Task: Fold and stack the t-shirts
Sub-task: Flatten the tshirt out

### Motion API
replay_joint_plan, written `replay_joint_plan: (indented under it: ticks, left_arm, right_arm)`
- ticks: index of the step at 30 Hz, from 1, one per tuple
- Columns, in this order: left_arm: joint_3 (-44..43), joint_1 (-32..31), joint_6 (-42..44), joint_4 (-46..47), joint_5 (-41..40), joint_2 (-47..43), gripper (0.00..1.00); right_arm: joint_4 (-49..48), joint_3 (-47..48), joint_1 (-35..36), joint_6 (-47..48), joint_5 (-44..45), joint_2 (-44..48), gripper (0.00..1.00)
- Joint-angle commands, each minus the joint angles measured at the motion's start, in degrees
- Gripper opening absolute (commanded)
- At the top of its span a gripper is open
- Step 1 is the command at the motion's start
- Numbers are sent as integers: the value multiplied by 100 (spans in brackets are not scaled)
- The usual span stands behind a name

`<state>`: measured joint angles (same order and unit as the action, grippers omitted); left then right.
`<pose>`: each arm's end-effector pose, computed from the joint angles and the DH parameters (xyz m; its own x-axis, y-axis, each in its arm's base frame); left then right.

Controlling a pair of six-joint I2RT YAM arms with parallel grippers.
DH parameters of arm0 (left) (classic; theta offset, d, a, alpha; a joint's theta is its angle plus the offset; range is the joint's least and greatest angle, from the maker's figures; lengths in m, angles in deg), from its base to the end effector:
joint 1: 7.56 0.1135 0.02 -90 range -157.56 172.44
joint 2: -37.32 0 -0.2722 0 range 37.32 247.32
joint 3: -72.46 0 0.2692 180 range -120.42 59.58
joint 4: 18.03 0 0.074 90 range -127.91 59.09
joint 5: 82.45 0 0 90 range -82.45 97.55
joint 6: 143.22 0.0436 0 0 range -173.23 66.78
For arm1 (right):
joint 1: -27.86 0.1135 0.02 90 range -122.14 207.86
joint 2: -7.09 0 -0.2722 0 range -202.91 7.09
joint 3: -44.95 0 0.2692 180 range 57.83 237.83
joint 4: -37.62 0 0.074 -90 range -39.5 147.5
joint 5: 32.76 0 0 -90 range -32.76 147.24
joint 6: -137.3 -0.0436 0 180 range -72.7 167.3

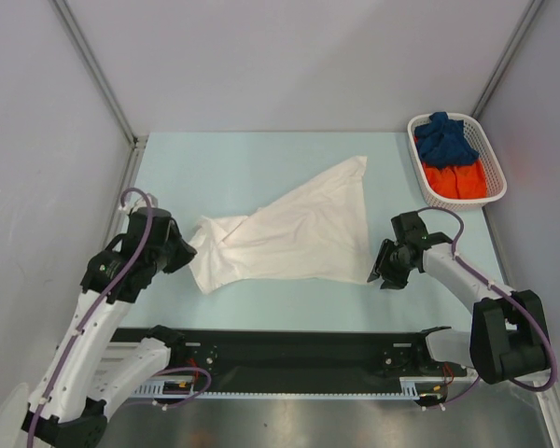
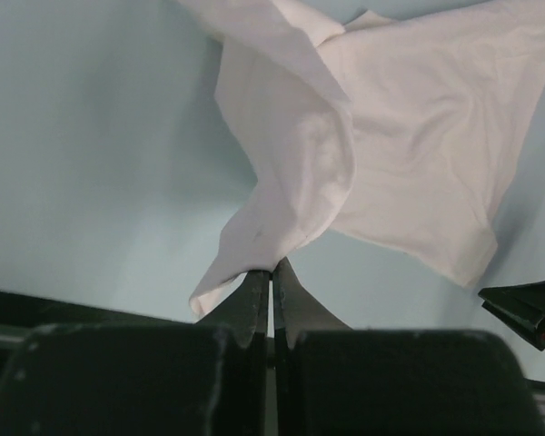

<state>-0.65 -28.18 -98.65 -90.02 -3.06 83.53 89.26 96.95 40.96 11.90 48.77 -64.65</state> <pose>0.1472 -0.0468 0.3490 -0.6251 -0.5129 -0.5883 -0.3147 0.8554 -0.4114 0.2182 0.0574 0.1701 -0.9088 0.3768 -0.1794 0.3146 0.9010 0.2987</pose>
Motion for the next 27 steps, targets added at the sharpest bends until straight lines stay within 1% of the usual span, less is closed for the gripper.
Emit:
replay_joint_plan:
  ticks: [1,3,4,7,8,9,10,11,12,13,14,15,17,18,19,20,21,22,23,24,26,27]
  left_arm:
    - [184,50,-947,-1022,-335,-445,0]
    - [449,50,-1317,-1233,-503,-918,0]
    - [685,50,-1528,-1234,-512,-1035,0]
    - [1038,50,-1706,-1182,-294,-1203,0]
    - [1057,50,-1645,-1173,-240,-1159,6]
    - [1048,50,-1566,-1208,-240,-1124,28]
    - [926,50,-1435,-1434,-327,-1080,37]
    - [838,50,-1399,-1610,-728,-984,43]
    - [724,50,-1407,-1795,-1010,-948,64]
    - [444,50,-1442,-1962,-1239,-922,77]
    - [302,50,-1416,-2094,-1590,-861,82]
    - [162,50,-1346,-2078,-1663,-816,85]
    - [-190,50,-1241,-1948,-1646,-606,84]
    - [-226,50,-1092,-1737,-1550,-553,76]
    - [-218,50,-769,-1570,-1497,-491,73]
    - [-183,50,-618,-1420,-1453,-412,71]
    - [-139,50,-468,-1071,-1270,-220,68]
    - [-138,50,-258,-972,-1172,-62,66]
    - [-138,50,-169,-849,-1032,70,65]
    - [-156,50,-64,-647,-770,289,63]
    - [-244,50,253,-357,-487,423,60]
    - [-279,50,350,-147,-338,467,59]
  right_arm:
    - [-27,79,-27,103,-76,-41,47]
    - [-27,88,-27,182,-111,-24,48]
    - [-1,105,-18,208,-120,-15,48]
    - [87,167,-27,349,-146,11,48]
    - [105,184,-27,367,-172,20,48]
    - [123,237,-27,428,-199,20,48]
    - [192,272,-18,455,-216,20,48]
    - [219,307,-10,472,-251,12,48]
    - [228,334,17,490,-252,20,48]
    - [237,377,52,499,-252,29,47]
    - [228,395,95,499,-208,29,47]
    - [193,413,253,499,-173,-6,47]
    - [-17,527,429,490,-111,-155,47]
    - [-140,605,595,507,-102,-199,46]
    - [-332,702,701,508,-59,-252,47]
    - [-413,990,789,542,55,-348,47]
    - [-474,1158,860,551,82,-575,47]
    - [-545,1343,982,595,100,-769,47]
    - [-545,1719,1027,682,222,-971,47]
    - [-528,1905,1106,744,345,-1460,47]
    - [-317,2527,1308,902,678,-1937,47]
    - [-282,2696,1387,938,828,-2366,47]
